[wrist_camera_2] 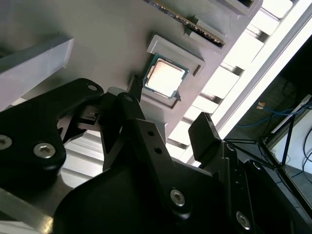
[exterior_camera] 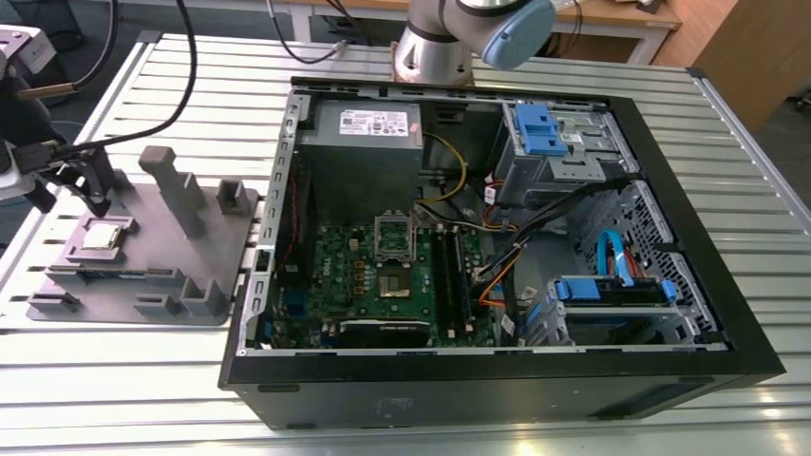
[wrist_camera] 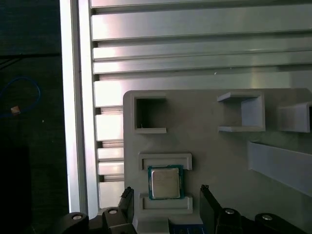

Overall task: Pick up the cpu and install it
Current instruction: 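Pick up the cpu and move it towards the insertion slot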

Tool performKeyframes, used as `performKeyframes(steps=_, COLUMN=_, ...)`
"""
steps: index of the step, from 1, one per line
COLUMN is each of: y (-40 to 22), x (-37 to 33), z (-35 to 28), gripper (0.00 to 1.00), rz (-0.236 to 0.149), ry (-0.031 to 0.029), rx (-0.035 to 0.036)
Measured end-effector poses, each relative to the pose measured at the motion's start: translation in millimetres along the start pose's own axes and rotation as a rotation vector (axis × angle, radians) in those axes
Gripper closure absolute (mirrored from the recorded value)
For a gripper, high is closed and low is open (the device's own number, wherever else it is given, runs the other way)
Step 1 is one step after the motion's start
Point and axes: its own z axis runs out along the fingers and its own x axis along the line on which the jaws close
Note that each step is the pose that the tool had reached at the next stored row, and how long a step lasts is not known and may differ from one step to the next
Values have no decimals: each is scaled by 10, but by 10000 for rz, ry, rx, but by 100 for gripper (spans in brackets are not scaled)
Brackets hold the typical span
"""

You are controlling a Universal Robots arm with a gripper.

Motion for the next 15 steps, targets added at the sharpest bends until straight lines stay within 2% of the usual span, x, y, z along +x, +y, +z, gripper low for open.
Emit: performKeyframes(steps=15, y=-5, x=-1, z=245, gripper=35, rz=0, ry=-1, rx=-1)
